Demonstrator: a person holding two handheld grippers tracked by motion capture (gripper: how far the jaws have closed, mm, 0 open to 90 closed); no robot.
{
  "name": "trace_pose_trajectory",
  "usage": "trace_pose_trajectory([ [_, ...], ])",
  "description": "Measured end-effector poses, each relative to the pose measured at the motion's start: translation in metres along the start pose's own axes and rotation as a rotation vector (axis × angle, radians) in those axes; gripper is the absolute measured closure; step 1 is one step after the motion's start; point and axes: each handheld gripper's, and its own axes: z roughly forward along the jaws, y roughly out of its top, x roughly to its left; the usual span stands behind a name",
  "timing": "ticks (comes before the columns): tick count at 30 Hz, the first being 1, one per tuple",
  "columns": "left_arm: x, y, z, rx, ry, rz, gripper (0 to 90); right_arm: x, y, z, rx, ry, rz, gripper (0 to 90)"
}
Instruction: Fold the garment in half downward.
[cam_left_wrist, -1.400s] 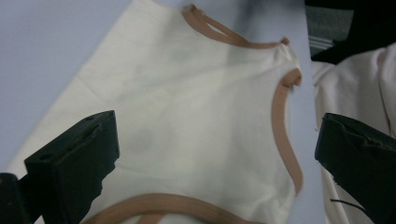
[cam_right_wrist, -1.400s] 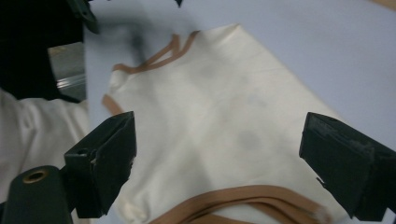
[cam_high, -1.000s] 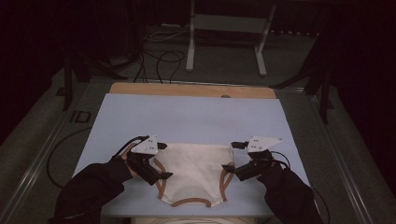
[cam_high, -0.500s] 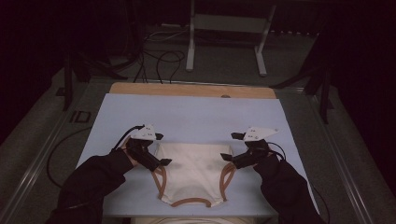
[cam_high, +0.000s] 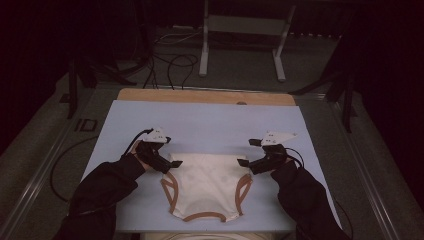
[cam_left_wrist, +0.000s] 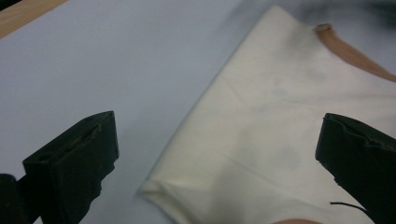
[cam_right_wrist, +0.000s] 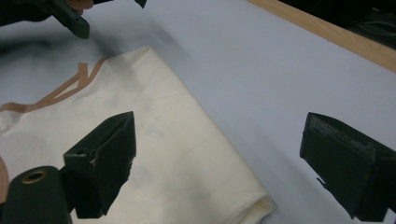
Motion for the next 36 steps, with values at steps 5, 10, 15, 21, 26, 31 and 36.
trace_pose_trajectory([
  [5,0.009,-0.007,0.006,0.026,0.032,-0.029,1.8,-0.008,-0.005,0.007,0.027,-0.024,0.016,9.6],
  [10,0.016,-0.016,0.012,0.061,0.047,-0.050,7.9,-0.018,-0.013,0.018,0.067,-0.014,0.044,9.9],
  [15,0.021,-0.025,0.018,0.094,0.047,-0.064,19.4,-0.029,-0.025,0.029,0.113,-0.010,0.081,14.6],
  [21,0.024,-0.031,0.022,0.110,0.029,-0.070,34.4,-0.036,-0.036,0.037,0.168,-0.006,0.109,16.8],
  [26,0.026,-0.034,0.025,0.116,0.012,-0.077,45.9,-0.039,-0.042,0.041,0.208,-0.015,0.124,19.0],
  [31,0.027,-0.036,0.030,0.126,-0.010,-0.087,52.3,-0.039,-0.046,0.045,0.229,-0.012,0.123,23.4],
  [36,0.027,-0.035,0.029,0.131,-0.003,-0.108,55.5,-0.039,-0.045,0.046,0.242,-0.020,0.129,34.4],
])
